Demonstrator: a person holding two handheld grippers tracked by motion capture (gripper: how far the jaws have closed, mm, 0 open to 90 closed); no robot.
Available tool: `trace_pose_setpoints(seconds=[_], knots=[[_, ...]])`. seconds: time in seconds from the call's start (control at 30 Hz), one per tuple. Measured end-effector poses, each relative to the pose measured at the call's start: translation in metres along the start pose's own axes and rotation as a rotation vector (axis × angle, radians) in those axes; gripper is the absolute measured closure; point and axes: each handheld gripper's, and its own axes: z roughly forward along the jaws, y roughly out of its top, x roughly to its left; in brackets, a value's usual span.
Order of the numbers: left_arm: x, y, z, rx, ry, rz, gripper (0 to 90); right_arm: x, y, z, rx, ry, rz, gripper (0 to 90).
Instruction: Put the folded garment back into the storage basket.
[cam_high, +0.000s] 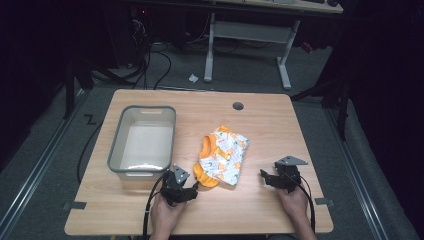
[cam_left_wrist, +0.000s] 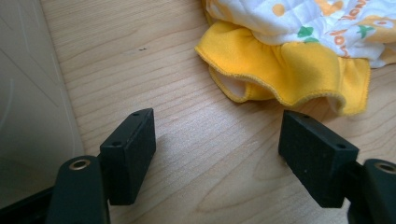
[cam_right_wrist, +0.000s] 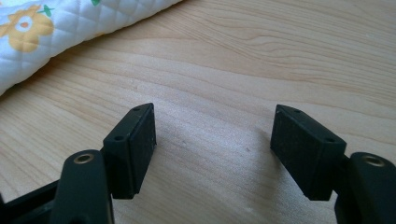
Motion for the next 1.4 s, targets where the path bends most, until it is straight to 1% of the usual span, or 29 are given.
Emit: trace_pose_setpoints(seconds=[0.47,0.73,0.9,1.0,1.07,1.13,1.23,1.33,1.4], knots=[[0.000,0.000,0.000,0.001,-0.002,-0.001,27.8,0.000,0.000,0.000,0.001,-0.001,0.000,31.5],[-0.001,0.000,0.000,-0.001,0.005,-0.007,27.7,0.000,0.000,0.000,0.002,-0.001,0.002,31.5],[-0.002,0.000,0.000,0.004,-0.006,-0.001,25.0,0.000,0.000,0.000,0.002,0.000,0.002,31.5],[-0.003,0.000,0.000,0.006,-0.008,0.001,25.2,0.000,0.000,0.000,0.001,0.000,0.001,31.5],[-0.003,0.000,-0.001,0.005,-0.017,-0.001,25.6,0.000,0.000,0.000,0.001,0.000,0.001,31.5],[-0.003,0.001,-0.002,0.003,-0.034,-0.002,27.2,0.000,0.000,0.000,0.000,-0.001,0.001,31.5],[-0.004,0.002,-0.004,-0.022,-0.048,-0.013,27.6,0.000,0.000,0.000,0.001,0.000,0.002,31.5],[-0.003,0.003,-0.007,-0.032,-0.066,-0.030,27.8,0.000,0.000,0.000,0.001,0.001,0.001,31.5],[-0.004,0.005,-0.010,-0.039,-0.076,-0.022,27.8,0.000,0.000,0.000,0.000,0.001,0.002,31.5]])
